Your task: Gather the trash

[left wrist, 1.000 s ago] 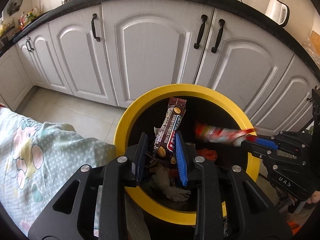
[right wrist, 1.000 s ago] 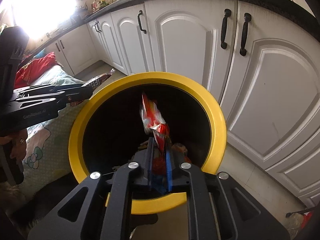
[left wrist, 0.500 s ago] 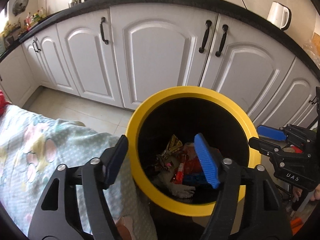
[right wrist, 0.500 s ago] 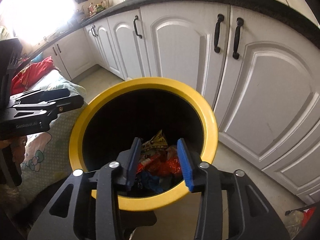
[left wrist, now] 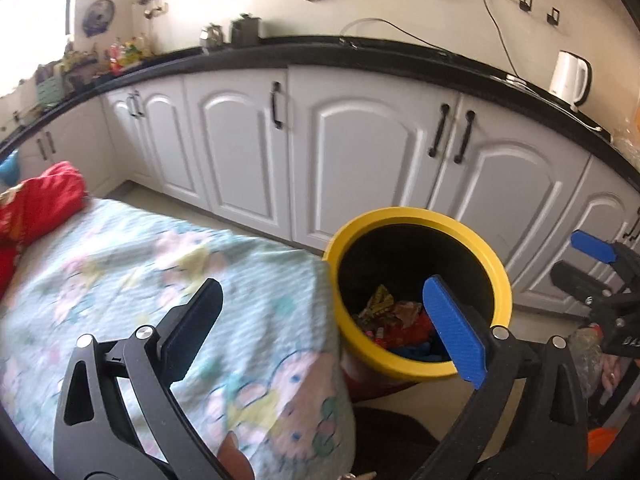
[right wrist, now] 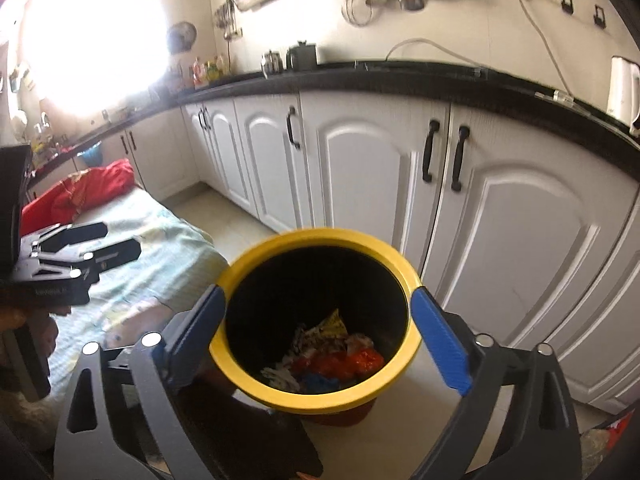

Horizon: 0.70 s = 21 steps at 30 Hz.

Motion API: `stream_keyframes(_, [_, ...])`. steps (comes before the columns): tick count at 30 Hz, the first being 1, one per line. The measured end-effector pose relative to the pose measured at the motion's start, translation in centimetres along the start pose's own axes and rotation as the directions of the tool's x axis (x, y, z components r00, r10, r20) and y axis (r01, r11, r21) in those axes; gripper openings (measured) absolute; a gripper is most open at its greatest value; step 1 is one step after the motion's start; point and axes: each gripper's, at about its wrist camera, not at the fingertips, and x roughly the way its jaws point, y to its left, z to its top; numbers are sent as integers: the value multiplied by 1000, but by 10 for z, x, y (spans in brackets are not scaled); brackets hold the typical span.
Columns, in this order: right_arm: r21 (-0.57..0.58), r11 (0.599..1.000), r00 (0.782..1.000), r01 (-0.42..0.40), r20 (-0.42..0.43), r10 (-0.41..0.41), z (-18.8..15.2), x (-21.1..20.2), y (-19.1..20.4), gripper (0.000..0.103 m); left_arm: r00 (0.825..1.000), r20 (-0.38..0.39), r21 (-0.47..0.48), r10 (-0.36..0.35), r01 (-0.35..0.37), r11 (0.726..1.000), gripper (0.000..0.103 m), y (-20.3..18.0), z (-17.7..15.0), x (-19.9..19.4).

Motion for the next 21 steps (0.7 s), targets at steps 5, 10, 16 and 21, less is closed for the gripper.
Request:
stream_keyframes(5, [-30,1000,999,-3,46,5,-8,-24,25,97,998,41,-26,47,-46,999,92,10,-19,-35])
stream_keyframes(10, [-62,997,992,52,117,-45,-23,-48,53,97,992,87,-48,90,-86,995,92,13,-44,-63])
stream_keyframes(16, [2,995,979,96,182,-95,-41,-68,64,97,980,144,-64,137,-129,990,92,9,-71,-91])
stream_keyframes(21, [18,993,978,116,175,-117,-53,-67,68,97,969,197,-88,146,-131,987,92,9,-82,-107])
